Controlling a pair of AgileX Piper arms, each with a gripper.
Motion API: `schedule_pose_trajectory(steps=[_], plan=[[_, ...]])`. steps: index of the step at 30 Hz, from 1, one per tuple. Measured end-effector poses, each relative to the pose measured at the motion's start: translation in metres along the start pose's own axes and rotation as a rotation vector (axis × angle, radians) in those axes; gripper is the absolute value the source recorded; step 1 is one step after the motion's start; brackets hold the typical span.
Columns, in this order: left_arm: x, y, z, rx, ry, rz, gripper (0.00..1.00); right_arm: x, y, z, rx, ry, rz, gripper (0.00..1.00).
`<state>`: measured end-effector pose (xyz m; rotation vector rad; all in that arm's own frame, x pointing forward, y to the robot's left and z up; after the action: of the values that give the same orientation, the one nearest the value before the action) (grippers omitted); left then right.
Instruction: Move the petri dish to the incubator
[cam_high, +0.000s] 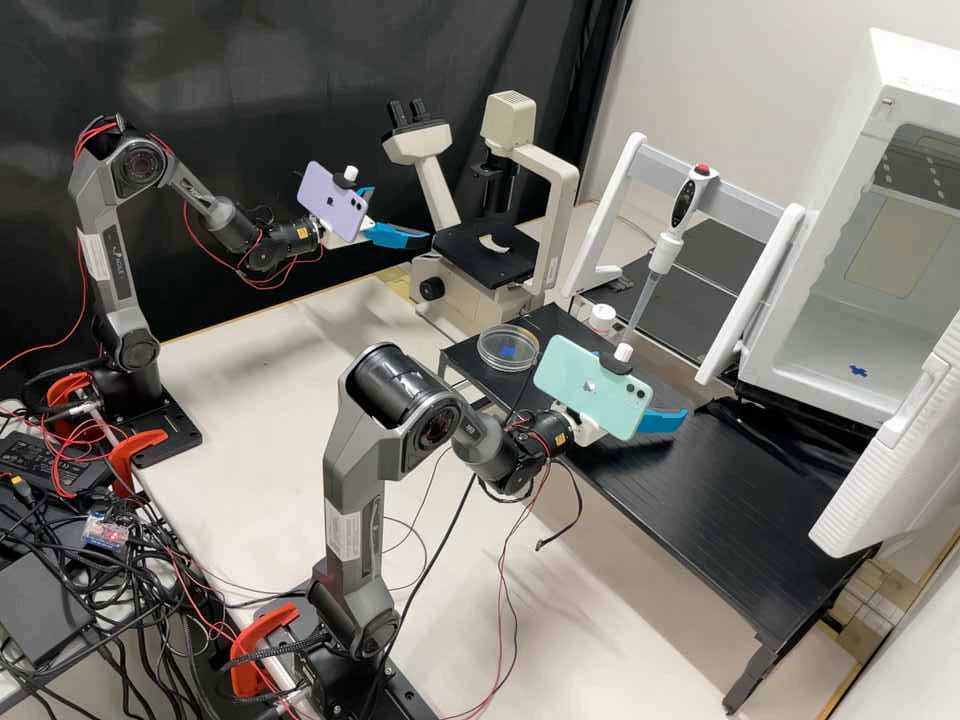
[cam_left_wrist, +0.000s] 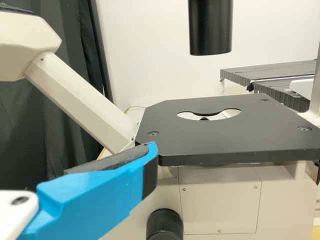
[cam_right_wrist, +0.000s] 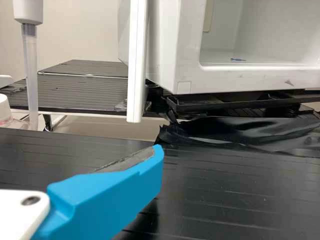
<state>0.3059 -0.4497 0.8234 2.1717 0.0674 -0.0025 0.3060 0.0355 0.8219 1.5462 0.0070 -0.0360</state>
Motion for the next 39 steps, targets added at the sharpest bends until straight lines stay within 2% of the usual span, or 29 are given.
schedule_pose_trajectory(steps=[11,13,17,22,25,31,35,39], plan=[[0.0,0.0,0.0,0.0,0.0,0.0,1.0,-0.008,-0.001,0.001,0.0,-0.003,-0.003,1.0],[0.0,0.0,0.0,0.0,0.0,0.0,1.0,-0.015,0.0,0.0,0.015,0.0,0.0,1.0],[0.0,0.0,0.0,0.0,0.0,0.0,1.0,-0.031,0.003,-0.009,0.049,0.064,0.01,1.0],[0.0,0.0,0.0,0.0,0.0,0.0,1.0,-0.049,-0.003,-0.031,0.057,0.18,0.007,1.0],[0.0,0.0,0.0,0.0,0.0,0.0,1.0,-0.057,-0.015,-0.045,0.045,0.246,-0.034,1.0],[0.0,0.0,0.0,0.0,0.0,0.0,1.0,-0.068,-0.045,-0.07,-0.026,0.355,-0.144,1.0],[0.0,0.0,0.0,0.0,0.0,0.0,1.0,-0.064,-0.067,-0.08,-0.067,0.391,-0.211,1.0],[0.0,0.0,0.0,0.0,0.0,0.0,1.0,-0.057,-0.084,-0.082,-0.092,0.378,-0.275,1.0]])
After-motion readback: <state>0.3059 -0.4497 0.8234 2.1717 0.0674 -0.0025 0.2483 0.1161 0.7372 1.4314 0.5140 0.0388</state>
